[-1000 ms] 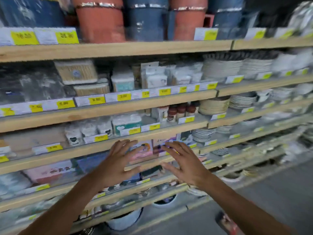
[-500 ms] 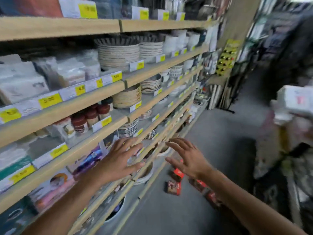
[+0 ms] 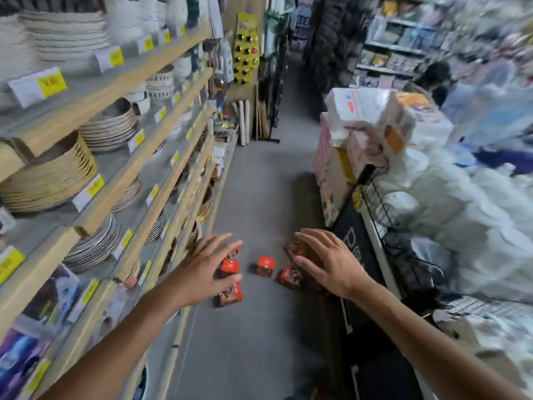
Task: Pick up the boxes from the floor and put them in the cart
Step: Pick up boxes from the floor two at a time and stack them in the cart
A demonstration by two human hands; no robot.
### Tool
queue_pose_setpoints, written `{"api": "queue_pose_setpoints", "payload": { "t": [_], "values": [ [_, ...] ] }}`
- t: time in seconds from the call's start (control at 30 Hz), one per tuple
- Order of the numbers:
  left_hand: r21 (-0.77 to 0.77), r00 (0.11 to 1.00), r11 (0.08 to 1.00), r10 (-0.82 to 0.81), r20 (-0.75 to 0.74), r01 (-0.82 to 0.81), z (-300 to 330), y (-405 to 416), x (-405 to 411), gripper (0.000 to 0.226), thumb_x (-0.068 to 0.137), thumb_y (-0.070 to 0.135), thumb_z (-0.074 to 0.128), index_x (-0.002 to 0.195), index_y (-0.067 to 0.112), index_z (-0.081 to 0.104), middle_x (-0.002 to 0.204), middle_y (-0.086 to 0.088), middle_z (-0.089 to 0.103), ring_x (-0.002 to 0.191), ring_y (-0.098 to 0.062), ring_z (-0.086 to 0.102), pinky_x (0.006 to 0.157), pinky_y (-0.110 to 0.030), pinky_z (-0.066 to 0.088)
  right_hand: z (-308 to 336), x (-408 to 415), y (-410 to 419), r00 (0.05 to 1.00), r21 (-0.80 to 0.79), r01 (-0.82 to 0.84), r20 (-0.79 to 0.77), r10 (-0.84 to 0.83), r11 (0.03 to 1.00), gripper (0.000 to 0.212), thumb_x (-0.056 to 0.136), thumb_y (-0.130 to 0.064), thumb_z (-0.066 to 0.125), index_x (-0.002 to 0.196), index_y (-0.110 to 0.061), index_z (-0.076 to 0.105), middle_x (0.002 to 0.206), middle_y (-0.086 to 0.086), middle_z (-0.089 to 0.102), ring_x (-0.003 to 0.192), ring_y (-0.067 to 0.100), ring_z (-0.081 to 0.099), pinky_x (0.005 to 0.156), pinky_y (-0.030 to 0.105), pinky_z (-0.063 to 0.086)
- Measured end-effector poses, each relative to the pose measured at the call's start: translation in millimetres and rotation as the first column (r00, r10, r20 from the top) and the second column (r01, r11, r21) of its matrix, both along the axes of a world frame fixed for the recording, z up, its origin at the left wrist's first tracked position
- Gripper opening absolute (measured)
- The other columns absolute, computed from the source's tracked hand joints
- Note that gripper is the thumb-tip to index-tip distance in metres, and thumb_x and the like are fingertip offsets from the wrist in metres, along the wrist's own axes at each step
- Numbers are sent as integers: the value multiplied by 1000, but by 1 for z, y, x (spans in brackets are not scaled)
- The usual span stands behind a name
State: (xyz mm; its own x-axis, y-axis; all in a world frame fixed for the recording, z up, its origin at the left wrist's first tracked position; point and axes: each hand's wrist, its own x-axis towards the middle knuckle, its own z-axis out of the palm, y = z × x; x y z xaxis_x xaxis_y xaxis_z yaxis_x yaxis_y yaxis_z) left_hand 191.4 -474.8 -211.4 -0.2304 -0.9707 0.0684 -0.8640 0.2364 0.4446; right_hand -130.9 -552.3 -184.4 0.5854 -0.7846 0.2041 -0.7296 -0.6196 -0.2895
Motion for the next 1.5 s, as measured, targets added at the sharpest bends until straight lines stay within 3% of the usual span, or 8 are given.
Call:
{"api": "queue_pose_setpoints", "payload": {
  "t": [0.1,0.37,0.5,0.7,0.83,1.17,1.33,1.5],
  "values": [
    [12,998,999,-46,45,45,-12,-27,-10,81,81,77,36,154,41,27,161,9,22,149,-11,11,114,-16,-6,-8,-21,-7,997,27,75,-17,-75,997,64,98,-69,39,148,-31,45,150,-8,47,141,14,37,119,35,31],
    [143,998,989,-32,50,25,-28,-105,-21,74,90,64,53,154,45,20,162,17,12,149,-5,2,120,-35,13,-37,-43,-81,993,71,118,-9,-118,990,63,99,-69,39,152,-35,37,154,-13,40,144,10,31,121,33,27],
    [175,998,984,17,59,-27,-37,-160,-31,79,86,69,49,154,43,21,162,16,14,149,-8,6,121,-43,19,-57,-52,-147,995,115,93,10,-94,989,65,98,-68,42,152,-33,37,155,-11,40,144,12,31,121,33,25],
    [247,995,964,96,35,-102,-48,-228,-62,74,93,57,57,155,43,19,161,19,10,150,-6,3,120,-45,21,-72,-66,-238,1000,188,21,12,-23,982,68,97,-69,42,152,-31,38,155,-10,41,144,13,31,122,34,26],
    [238,991,964,131,-27,-121,-60,-263,-74,73,93,51,62,154,39,24,157,18,16,146,-2,5,119,-36,16,-80,-70,-295,1000,219,10,0,-10,976,68,96,-70,39,152,-30,38,154,-8,43,143,15,33,121,38,29],
    [285,987,951,147,-70,-121,-146,-342,-37,78,85,68,49,154,38,28,158,13,23,147,-11,18,117,-37,23,-114,-49,-394,994,319,95,16,-105,943,59,101,-60,46,152,-32,38,155,-8,41,144,13,30,119,31,23],
    [365,976,918,202,-85,-158,-213,-378,-22,79,82,67,44,153,34,32,155,5,29,144,-19,24,116,-37,24,-163,-32,-434,992,384,126,-73,-105,915,64,99,-67,39,154,-34,33,157,-8,38,146,16,29,121,41,28],
    [373,965,901,257,-49,-221,-286,-408,-9,75,82,60,48,146,20,46,148,-3,44,136,-26,39,111,-40,32,-236,-7,-468,992,435,112,-101,-74,893,64,99,-59,49,155,-29,34,157,-3,39,145,19,31,120,38,25]
  ]
}}
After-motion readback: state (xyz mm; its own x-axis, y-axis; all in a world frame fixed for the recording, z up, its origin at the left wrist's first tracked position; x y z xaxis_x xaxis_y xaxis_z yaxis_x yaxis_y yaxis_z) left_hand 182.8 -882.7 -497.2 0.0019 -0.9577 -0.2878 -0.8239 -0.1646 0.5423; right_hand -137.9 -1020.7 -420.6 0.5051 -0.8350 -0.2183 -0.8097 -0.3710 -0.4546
